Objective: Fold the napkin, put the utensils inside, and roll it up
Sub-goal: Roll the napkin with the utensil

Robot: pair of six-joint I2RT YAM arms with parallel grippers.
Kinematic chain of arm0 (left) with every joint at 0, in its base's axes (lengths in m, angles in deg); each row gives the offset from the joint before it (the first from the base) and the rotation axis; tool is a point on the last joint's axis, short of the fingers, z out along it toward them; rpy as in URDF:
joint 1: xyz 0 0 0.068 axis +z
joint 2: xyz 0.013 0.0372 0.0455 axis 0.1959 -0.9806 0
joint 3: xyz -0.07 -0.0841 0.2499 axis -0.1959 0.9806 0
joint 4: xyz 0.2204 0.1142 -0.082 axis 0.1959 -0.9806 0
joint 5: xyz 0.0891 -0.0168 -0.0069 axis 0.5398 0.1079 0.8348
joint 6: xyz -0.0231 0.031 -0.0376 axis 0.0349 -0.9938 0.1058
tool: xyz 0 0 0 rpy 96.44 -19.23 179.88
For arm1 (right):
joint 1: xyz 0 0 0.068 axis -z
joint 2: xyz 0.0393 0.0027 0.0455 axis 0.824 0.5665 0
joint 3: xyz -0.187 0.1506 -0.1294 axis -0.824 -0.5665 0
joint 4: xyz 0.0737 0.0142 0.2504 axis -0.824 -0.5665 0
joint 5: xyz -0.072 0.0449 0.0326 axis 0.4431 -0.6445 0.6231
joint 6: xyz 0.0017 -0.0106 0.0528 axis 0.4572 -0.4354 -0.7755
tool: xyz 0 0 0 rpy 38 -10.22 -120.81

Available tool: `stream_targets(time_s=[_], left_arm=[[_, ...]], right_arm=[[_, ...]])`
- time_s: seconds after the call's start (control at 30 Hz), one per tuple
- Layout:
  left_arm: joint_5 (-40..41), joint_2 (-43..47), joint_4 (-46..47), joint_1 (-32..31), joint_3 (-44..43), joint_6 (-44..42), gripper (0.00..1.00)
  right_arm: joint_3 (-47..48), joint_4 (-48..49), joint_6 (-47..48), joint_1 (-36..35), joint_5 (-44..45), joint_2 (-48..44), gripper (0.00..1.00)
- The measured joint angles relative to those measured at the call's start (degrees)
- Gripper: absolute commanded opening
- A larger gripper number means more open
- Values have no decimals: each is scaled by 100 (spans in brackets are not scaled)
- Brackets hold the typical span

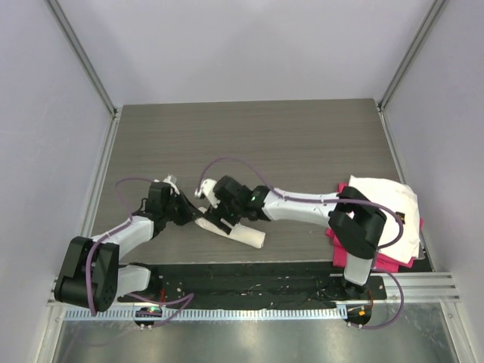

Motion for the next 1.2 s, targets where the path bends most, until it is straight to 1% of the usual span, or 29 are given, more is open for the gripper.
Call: stream_targets(time_s=[0.1,0.2,0.33,0.5,0.57,0.63,0.67,0.73,0.77,0.83,0.87,0.97,1.07,1.2], left_arm=[[-42,-216,-120,0,-164,-59,0],[-81,-319,-149,0,-225,-63,0],[-107,-374,-173,4,-260,-74,0],[-122,-382,-256,4,-306,-85,0],[-122,-382,-284,4,-323,-101,0],[-122,-382,-304,4,-328,-107,0],[-122,-380,-313,4,-332,-107,0],[-125,-380,-323,4,-337,-127,1],[-127,-378,-332,4,-339,-146,10],[-125,-354,-352,4,-339,-184,22],[-107,-323,-380,4,-339,-205,33],[-15,-199,-498,7,-339,-245,50],[50,-61,-619,4,-339,-251,60],[229,173,-798,4,-339,-278,67]], right_arm=[[-280,404,315,-697,1038,-85,79],[-514,654,553,-1176,1576,-59,79],[-579,874,710,-1322,1952,55,78],[-568,1084,857,-1296,2245,378,72],[-553,1139,905,-1294,2302,396,67],[-551,1167,938,-1294,2334,433,59],[-549,1169,955,-1294,2347,442,51],[-535,1165,988,-1303,2354,481,46],[-525,1161,994,-1305,2350,501,42],[-459,1080,964,-1279,2258,531,38],[-444,1049,946,-1246,2179,540,37],[-363,909,822,-1060,1663,540,35],[-273,758,682,-767,944,544,32],[-133,562,472,-372,-55,581,30]])
